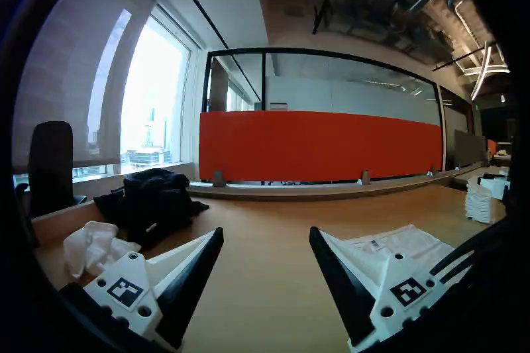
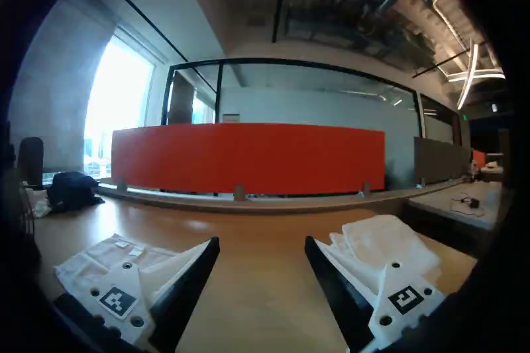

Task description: Fold towel

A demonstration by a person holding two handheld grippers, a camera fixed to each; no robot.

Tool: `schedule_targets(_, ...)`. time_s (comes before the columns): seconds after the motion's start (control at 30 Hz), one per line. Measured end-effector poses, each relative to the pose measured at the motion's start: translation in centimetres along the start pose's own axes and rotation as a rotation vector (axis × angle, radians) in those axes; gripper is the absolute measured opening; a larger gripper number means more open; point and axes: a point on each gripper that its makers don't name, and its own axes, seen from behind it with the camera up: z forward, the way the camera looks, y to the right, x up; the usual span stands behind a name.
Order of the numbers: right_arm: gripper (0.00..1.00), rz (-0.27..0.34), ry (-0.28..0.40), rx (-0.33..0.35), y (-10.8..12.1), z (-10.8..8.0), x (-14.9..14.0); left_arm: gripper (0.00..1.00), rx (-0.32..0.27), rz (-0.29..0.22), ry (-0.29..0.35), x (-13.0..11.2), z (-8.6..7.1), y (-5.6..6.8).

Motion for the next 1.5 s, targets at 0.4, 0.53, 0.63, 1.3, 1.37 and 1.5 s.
schedule_targets(0.4, 1.0, -0.007, -0.007, 0.015, -1.0, 0.5, 6.2, 0.96, -0.01, 0.024, -0.007, 6.6, -0.1, -0.2)
schedule_targets(0.53, 0.99, -0.002, -0.01, 0.02, -1.2, 0.6, 8.6, 0.96, -0.014, 0.029, -0.017, 9.1, -0.2, -0.1)
schedule_targets(0.63, 1.0, -0.002, -0.006, 0.019, -1.2, 0.8, 10.5, 0.96, -0.016, 0.032, -0.02, 11.0, -0.1, -0.1)
schedule_targets(1.3, 1.0, -0.001, -0.02, 0.009, -0.9, 1.4, 17.4, 0.96, -0.009, 0.041, -0.056, 18.0, 0.2, -0.4)
schedule_targets(1.37, 1.0, 0.003, -0.029, 0.015, -1.0, 1.4, 17.5, 0.96, -0.02, 0.045, -0.061, 18.2, 0.2, -0.2)
schedule_targets(1.5, 1.0, -0.004, -0.05, 0.035, -1.2, 1.3, 17.4, 0.96, -0.058, 0.063, -0.091, 18.0, 0.2, 0.6)
